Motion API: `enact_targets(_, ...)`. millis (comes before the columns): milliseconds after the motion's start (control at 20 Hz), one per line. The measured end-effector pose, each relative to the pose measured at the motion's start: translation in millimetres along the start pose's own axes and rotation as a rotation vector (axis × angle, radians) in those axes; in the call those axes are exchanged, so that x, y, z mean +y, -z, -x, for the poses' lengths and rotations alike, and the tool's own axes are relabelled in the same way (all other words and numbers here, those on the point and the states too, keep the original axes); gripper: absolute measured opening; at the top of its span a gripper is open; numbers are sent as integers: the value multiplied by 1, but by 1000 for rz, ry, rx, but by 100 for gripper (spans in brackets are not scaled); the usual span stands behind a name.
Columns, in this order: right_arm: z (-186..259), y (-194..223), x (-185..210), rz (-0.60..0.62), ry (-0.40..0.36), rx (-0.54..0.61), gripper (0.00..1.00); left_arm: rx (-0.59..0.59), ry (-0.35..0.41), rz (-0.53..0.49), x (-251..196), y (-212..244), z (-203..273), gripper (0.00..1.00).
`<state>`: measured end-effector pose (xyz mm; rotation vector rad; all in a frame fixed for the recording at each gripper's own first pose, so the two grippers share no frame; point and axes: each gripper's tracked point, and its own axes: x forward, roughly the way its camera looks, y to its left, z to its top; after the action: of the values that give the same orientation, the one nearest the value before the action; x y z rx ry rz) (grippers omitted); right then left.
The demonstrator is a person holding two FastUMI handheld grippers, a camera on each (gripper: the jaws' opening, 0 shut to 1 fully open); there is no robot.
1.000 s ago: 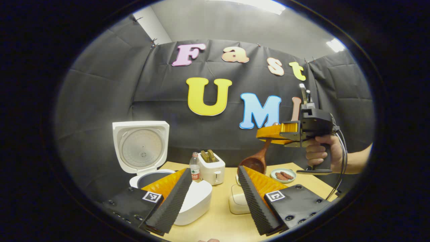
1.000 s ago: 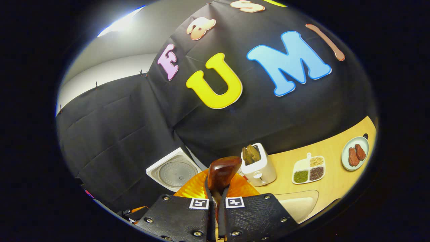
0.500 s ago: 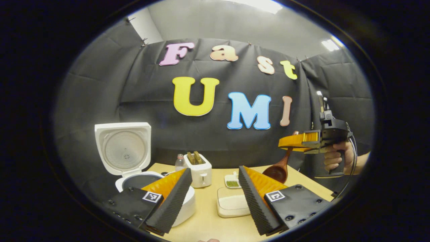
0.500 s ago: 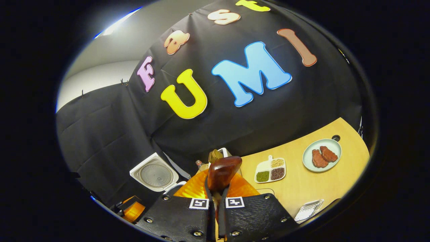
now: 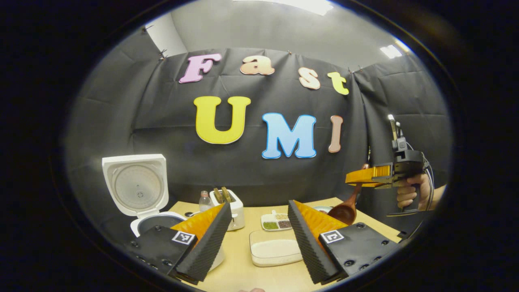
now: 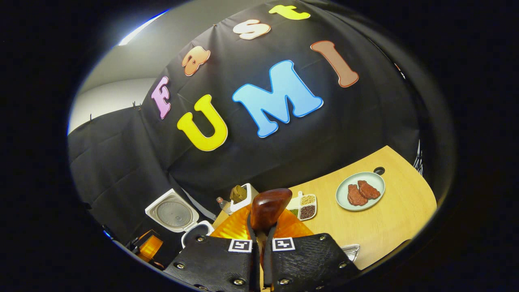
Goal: Close the left gripper, press the button to open the rice cooker; take a wooden spoon from the chopstick holder with the right hand, scoop a spoonful of rice and pour it into the rice cooker, then put the wooden spoon back into the chopstick holder.
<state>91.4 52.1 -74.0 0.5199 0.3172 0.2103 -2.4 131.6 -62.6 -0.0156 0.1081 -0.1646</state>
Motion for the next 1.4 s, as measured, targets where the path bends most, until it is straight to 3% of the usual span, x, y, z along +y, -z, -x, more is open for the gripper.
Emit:
enact_targets(300, 6, 9, -60, 60, 136, 12, 4, 7, -13, -3, -13, 2, 1, 100)
enact_targets(400, 6, 18, -79, 60, 181, 30, 4, 9, -22, -4, -14, 2, 4, 96)
enact_targets(700, -14, 64, -135, 100, 292, 122, 4, 26, -66, 1, -14, 1, 10, 100)
enact_targets(800, -18, 80, -147, 99, 313, 163, 4, 29, -76, -2, -15, 1, 13, 96)
enact_targets(850, -23, 87, -150, 98, 320, 179, 4, 35, -86, -11, -13, 3, 15, 100)
enact_targets(1350, -42, 133, -165, 180, 367, 269, 4, 68, -133, -5, 0, 12, 11, 100)
enact_targets(1400, -42, 132, -166, 193, 376, 270, 4, 66, -130, -2, -1, 11, 9, 93)
